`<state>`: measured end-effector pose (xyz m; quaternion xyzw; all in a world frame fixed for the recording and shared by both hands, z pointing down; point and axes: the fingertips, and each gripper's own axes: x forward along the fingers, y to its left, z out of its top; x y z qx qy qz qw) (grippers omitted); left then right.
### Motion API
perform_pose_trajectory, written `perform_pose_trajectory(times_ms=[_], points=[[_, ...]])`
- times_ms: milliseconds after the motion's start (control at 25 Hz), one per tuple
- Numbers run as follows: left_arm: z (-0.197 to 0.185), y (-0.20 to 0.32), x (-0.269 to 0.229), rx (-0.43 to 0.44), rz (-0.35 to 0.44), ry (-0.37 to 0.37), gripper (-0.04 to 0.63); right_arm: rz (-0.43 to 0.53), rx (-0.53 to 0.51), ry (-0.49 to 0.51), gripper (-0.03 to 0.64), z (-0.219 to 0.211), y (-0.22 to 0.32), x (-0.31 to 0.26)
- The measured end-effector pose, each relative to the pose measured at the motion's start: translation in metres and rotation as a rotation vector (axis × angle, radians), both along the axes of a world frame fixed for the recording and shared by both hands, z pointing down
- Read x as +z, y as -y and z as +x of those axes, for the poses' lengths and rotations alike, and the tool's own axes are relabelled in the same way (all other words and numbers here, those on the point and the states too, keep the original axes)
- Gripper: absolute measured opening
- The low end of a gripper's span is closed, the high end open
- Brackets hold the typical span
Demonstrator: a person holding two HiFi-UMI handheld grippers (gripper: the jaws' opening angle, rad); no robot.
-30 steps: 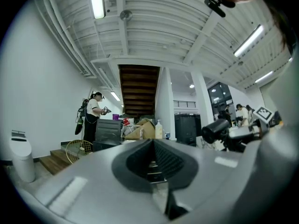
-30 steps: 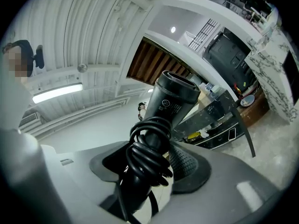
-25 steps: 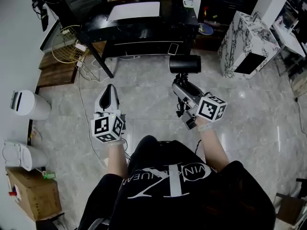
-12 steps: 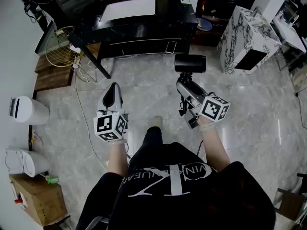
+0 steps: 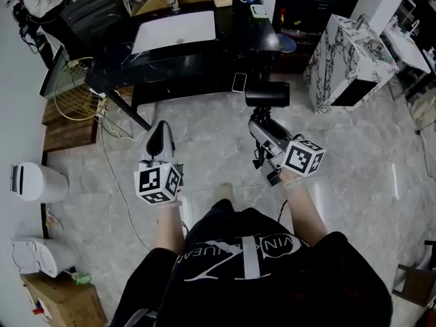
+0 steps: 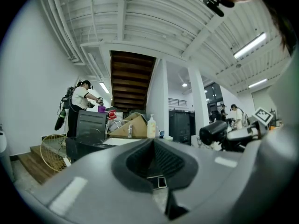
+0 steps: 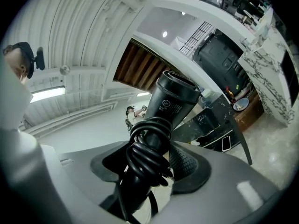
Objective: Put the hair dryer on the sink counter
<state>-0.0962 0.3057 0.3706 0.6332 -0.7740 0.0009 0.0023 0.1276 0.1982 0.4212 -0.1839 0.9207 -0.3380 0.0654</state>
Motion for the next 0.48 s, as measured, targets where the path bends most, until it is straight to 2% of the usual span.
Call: perform_pose_trajectory(times_ms=[480], points=[[-0.062,0.104,-0.001,0.062,-0.005,0.006,0.0,-0.02,0.071,-0.001,0.273,-0.052,0.086,0.003]])
